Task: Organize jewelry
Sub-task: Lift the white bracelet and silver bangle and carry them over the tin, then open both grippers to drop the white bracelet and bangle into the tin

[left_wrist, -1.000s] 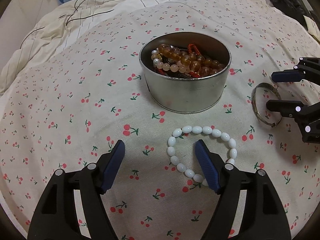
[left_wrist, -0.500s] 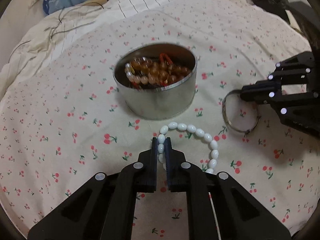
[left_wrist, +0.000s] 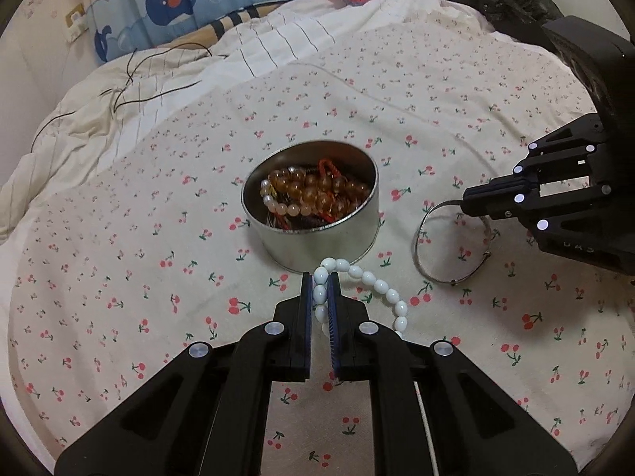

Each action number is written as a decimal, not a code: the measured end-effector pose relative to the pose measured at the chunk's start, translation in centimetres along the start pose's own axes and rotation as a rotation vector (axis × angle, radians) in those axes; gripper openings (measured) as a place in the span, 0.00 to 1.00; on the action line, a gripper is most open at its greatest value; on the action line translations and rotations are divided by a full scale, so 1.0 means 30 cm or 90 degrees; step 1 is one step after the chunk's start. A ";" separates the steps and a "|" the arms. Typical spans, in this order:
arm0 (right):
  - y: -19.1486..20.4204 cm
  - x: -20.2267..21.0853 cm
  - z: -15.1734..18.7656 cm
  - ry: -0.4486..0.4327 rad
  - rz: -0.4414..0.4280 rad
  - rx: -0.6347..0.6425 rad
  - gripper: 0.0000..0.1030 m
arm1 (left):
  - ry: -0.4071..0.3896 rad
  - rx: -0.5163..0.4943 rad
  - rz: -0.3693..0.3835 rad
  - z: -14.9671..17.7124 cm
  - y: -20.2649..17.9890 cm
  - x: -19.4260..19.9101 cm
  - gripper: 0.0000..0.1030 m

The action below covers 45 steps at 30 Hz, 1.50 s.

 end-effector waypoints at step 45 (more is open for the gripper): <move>0.006 0.102 -0.237 -0.121 0.060 -0.099 0.58 | -0.040 0.305 -0.008 0.015 0.206 0.032 0.89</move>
Point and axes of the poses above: each gripper's, at about its wrist camera, not at the fingertips, and x roughly against the way its jaws point, y to its left, z to its underside, the point moved 3 cm from there along -x, roughly the way its jaws point, and after that the axes turned 14 degrees about y, right-handed, at the moved point
